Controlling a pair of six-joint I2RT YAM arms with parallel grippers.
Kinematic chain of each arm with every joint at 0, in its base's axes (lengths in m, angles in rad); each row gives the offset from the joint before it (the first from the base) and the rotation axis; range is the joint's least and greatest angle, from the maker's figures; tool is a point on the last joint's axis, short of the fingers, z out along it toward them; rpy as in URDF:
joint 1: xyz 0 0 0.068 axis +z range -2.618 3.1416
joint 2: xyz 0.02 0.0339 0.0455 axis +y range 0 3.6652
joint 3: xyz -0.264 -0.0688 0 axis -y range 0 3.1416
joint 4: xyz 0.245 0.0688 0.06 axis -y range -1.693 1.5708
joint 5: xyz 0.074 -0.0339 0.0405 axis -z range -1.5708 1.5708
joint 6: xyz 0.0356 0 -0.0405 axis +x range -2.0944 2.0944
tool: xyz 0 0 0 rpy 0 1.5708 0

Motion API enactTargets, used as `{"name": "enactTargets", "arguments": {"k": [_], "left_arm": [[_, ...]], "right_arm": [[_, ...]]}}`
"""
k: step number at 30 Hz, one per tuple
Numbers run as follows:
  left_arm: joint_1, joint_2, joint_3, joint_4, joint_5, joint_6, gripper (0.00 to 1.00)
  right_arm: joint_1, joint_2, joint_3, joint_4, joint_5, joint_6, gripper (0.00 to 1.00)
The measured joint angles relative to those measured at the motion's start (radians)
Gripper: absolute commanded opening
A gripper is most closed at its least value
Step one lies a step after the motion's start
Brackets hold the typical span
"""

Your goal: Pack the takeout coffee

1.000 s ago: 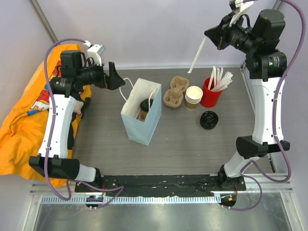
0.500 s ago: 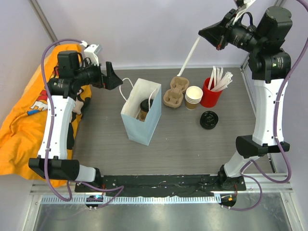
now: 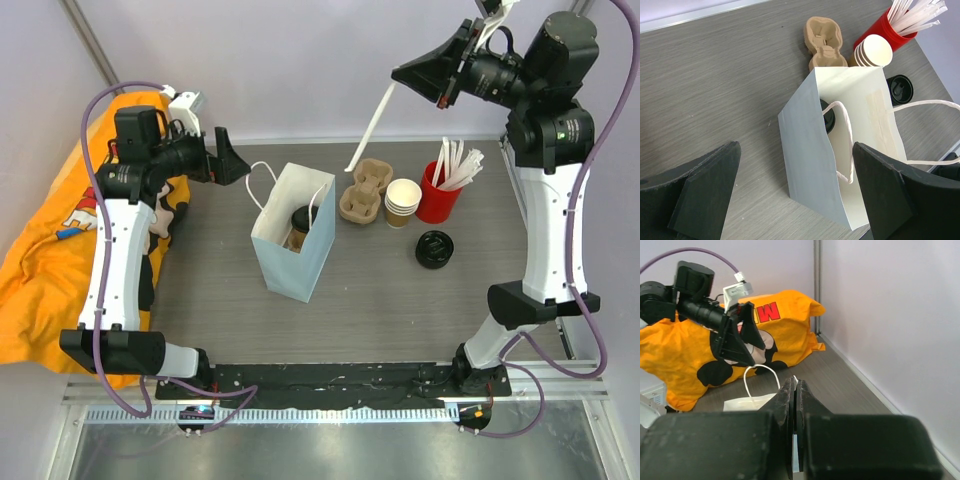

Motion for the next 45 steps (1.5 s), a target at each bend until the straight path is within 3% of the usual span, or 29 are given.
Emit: {"name": "enactTargets", "arguments": {"k": [19, 34, 45], "left_arm": [[0.073, -0.002, -0.017, 0.038, 0.134, -0.029, 1.0], [0.106, -0.037, -0.048, 0.067, 0.167, -0.049, 1.0], [0.106, -0.037, -0.059, 0.069, 0.173, -0.053, 1.0]], "right_arm": [[0.248, 0.183, 0.06, 0.05, 0.001, 0.011, 0.01], [0.521, 0.235, -0.004, -0.147, 0.192, -0.292, 0.01], [0.595, 0.255, -0.187, -0.232, 0.295, -0.476, 0.01]]}}
